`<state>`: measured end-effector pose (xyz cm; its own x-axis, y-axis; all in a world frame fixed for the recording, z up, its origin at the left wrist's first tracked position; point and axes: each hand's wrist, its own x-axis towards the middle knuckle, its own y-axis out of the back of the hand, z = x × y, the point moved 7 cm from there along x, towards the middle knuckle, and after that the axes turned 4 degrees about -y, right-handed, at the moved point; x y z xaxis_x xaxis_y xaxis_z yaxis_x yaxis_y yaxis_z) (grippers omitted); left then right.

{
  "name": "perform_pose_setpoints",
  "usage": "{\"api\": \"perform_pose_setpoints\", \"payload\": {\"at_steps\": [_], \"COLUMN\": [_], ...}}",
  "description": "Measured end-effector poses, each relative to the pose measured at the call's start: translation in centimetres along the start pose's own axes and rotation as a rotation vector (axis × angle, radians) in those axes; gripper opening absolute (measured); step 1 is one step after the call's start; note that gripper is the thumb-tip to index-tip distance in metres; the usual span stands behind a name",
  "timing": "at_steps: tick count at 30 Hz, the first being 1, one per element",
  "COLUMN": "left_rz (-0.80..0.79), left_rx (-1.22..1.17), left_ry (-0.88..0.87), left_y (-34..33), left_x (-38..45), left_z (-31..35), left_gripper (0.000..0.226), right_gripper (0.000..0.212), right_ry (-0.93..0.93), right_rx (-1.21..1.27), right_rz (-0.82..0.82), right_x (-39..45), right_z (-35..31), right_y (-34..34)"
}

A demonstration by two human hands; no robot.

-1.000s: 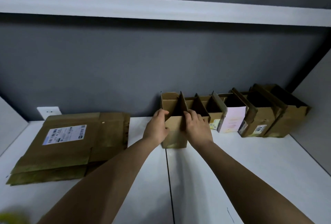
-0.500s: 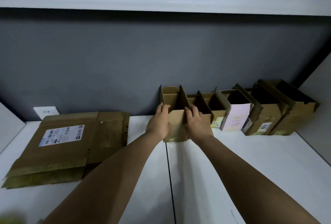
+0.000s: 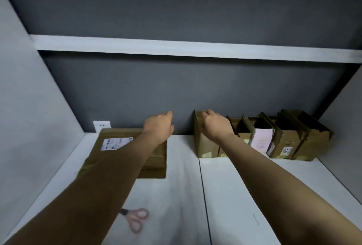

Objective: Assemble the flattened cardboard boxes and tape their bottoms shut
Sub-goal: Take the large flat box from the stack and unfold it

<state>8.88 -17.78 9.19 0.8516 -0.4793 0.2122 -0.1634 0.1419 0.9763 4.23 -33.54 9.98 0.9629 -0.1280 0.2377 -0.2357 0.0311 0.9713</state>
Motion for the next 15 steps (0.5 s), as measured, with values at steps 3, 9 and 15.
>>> {"api": "perform_pose_setpoints", "payload": {"at_steps": [3, 9, 15], "left_rz": [0.035, 0.034, -0.047], "left_rx": [0.100, 0.155, -0.087], "left_ry": [0.055, 0.175, 0.358], "left_y": [2.7, 3.3, -2.7], "left_x": [-3.0, -8.3, -10.9], "left_z": [-4.3, -13.8, -21.6], "left_gripper": [0.024, 0.023, 0.043], "right_gripper": [0.031, 0.027, 0.035], "right_ry": [0.045, 0.144, 0.074], "right_rx": [0.002, -0.013, 0.016], "right_rz": [0.004, -0.002, -0.179], "right_x": [-0.5, -1.4, 0.2], "right_z": [-4.9, -13.6, -16.6], "right_y": [2.2, 1.1, -6.4]}}
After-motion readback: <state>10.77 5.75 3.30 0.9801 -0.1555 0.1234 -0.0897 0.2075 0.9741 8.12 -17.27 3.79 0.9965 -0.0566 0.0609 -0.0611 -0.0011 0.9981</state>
